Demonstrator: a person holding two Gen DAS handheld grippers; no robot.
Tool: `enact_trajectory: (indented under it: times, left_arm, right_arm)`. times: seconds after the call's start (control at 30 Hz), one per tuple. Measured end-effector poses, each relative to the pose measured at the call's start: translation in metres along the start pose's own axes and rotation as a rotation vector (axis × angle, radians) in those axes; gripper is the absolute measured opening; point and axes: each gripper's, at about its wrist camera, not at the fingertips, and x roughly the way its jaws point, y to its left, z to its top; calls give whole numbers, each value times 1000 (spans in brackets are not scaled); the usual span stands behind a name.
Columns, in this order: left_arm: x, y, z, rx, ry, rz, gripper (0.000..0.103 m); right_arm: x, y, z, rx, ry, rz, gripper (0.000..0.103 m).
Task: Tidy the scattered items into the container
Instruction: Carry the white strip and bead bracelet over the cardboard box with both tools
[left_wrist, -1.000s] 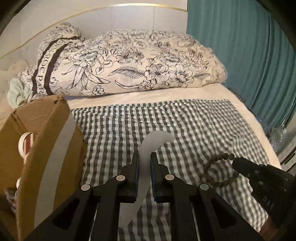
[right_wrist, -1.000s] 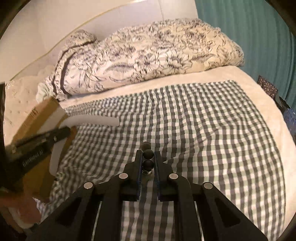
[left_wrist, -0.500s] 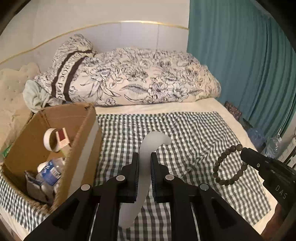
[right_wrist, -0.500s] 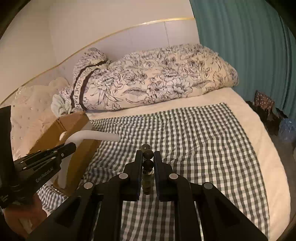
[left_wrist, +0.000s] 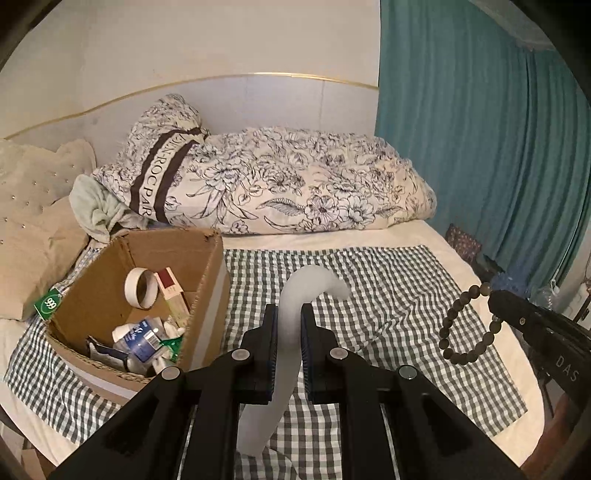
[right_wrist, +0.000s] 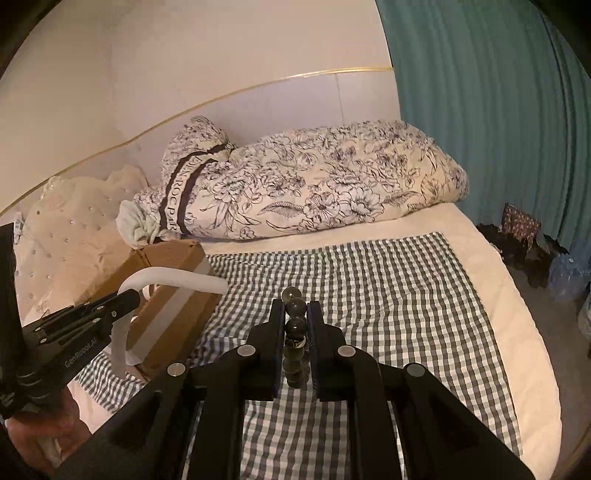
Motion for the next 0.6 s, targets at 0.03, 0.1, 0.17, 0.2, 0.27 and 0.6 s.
enact_trajectory:
  times: [0.03, 0.1, 0.17, 0.2, 0.27, 0.6]
  left_arm:
    - [-3, 3, 1, -4, -5, 2, 11]
    - [-7, 10, 3, -11, -13, 5, 11]
    - [-9, 16, 5, -17, -15, 13, 11]
    - [-10, 21, 6, -21, -15, 18, 11]
    - [-13, 29, 9, -30, -18, 26, 11]
    - [-23, 88, 23, -80, -30, 99, 11]
  right_arm:
    - [-3, 5, 2, -7, -6, 2, 11]
    - [-7, 11, 5, -18, -15, 9, 11]
    - [-11, 20, 10, -31, -25, 16, 11]
    - [-12, 25, 13, -39, -30, 20, 11]
    - [-13, 34, 18, -49, -36, 29, 11]
    - [-1, 83, 42, -104, -49, 104, 11]
